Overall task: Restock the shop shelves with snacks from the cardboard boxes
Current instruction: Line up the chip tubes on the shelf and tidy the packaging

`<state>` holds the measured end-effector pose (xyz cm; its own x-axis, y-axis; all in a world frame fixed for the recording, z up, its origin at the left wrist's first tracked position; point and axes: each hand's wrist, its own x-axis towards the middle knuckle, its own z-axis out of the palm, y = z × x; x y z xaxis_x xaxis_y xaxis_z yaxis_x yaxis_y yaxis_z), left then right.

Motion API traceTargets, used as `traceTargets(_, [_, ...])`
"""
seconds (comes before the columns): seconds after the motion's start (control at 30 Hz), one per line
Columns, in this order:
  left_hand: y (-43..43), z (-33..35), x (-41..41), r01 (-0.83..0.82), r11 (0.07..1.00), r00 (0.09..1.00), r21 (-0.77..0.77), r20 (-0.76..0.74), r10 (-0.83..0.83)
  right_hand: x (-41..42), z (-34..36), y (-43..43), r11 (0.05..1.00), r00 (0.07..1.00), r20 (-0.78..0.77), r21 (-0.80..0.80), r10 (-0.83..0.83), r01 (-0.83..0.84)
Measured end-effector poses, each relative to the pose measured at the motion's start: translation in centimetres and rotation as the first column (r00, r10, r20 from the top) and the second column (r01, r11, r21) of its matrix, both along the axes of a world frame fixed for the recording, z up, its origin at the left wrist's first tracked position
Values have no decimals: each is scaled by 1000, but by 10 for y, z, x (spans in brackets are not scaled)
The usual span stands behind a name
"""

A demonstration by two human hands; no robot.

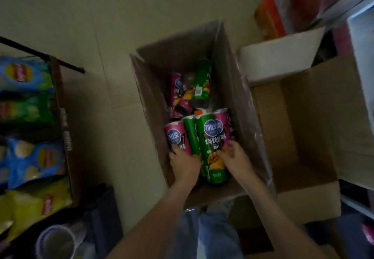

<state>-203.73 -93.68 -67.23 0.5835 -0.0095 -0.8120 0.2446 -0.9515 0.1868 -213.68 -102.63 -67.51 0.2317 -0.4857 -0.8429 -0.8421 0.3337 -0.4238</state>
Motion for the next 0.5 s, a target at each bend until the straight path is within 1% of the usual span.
traceTargets(0.13, [-11, -21, -4, -123, 986, 992, 113, 36, 119, 13, -28, -2, 991, 998, 47, 123, -50, 44])
traceTargets(0.2, [-12, -25, -6, -126, 980, 991, 154, 63, 117, 14, -36, -4, 986, 998, 30, 162, -52, 47])
traceTargets(0.3, [-8, -30, -11, -106, 980, 991, 166, 101, 90, 12, -45, -5, 977, 1000, 5, 212, -31, 29])
traceTargets(0.37, [-8, -30, -18, -126, 982, 987, 139, 120, 109, 10, -48, -4, 967, 998, 8, 248, -57, 53])
traceTargets(0.5, [-9, -29, -27, -223, 975, 964, -21, 147, 223, 10, -51, -2, 971, 997, 20, 231, -76, 69])
